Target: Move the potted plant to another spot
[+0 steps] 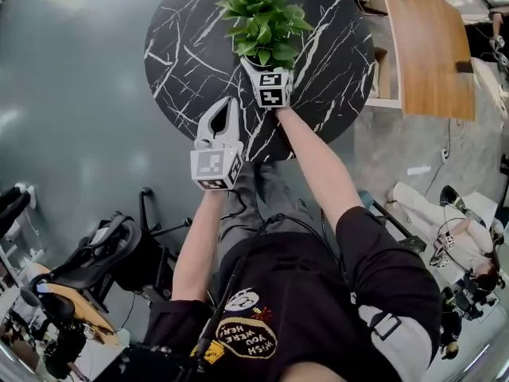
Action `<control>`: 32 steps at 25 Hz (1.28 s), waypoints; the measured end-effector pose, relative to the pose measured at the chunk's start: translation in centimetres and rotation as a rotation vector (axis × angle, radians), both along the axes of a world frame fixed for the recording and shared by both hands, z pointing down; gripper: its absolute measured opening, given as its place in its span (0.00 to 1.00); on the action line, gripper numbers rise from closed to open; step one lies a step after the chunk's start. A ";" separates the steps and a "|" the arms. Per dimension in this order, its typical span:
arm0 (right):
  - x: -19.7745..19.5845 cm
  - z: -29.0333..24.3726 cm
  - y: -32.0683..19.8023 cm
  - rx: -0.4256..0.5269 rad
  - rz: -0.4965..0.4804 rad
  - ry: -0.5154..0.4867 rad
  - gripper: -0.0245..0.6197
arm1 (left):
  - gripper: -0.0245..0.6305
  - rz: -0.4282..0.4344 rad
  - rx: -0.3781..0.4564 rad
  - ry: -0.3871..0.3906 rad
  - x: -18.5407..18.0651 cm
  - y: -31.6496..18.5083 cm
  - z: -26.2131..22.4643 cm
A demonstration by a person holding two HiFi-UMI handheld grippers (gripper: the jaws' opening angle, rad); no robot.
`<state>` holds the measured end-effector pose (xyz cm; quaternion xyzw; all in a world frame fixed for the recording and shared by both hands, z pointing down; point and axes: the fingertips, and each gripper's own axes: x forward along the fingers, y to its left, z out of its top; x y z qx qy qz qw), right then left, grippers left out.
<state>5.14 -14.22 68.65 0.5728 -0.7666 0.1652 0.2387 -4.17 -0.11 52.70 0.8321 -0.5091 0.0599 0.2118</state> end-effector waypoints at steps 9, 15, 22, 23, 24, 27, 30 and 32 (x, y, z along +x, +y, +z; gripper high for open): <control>1.8 -0.3 12.2 -0.020 -0.008 0.012 0.81 | 0.04 0.026 -0.003 -0.038 -0.2 8.1 -1.3; 1.2 -0.3 19.8 -0.037 0.043 0.016 0.81 | 0.04 0.106 -0.008 -0.018 -1.7 12.1 -1.8; 1.4 -0.2 26.4 -0.048 0.100 0.017 0.81 | 0.04 0.114 0.011 0.018 -4.1 14.4 -3.2; 1.3 -0.2 27.1 -0.047 0.099 0.017 0.81 | 0.04 0.113 0.013 0.019 -4.3 14.8 -3.3; 1.1 -0.2 27.9 -0.047 0.095 0.015 0.81 | 0.04 0.112 0.014 0.018 -4.5 15.2 -3.4; 1.0 -0.2 29.2 -0.038 0.064 0.008 0.81 | 0.04 0.108 0.008 0.019 -4.4 16.1 -3.4; 1.1 -0.2 29.5 -0.019 0.027 -0.002 0.81 | 0.04 0.105 0.000 0.018 -3.9 16.6 -3.1; 1.3 -0.1 29.8 -0.014 0.013 -0.006 0.81 | 0.04 0.111 -0.004 0.016 -3.4 17.2 -3.1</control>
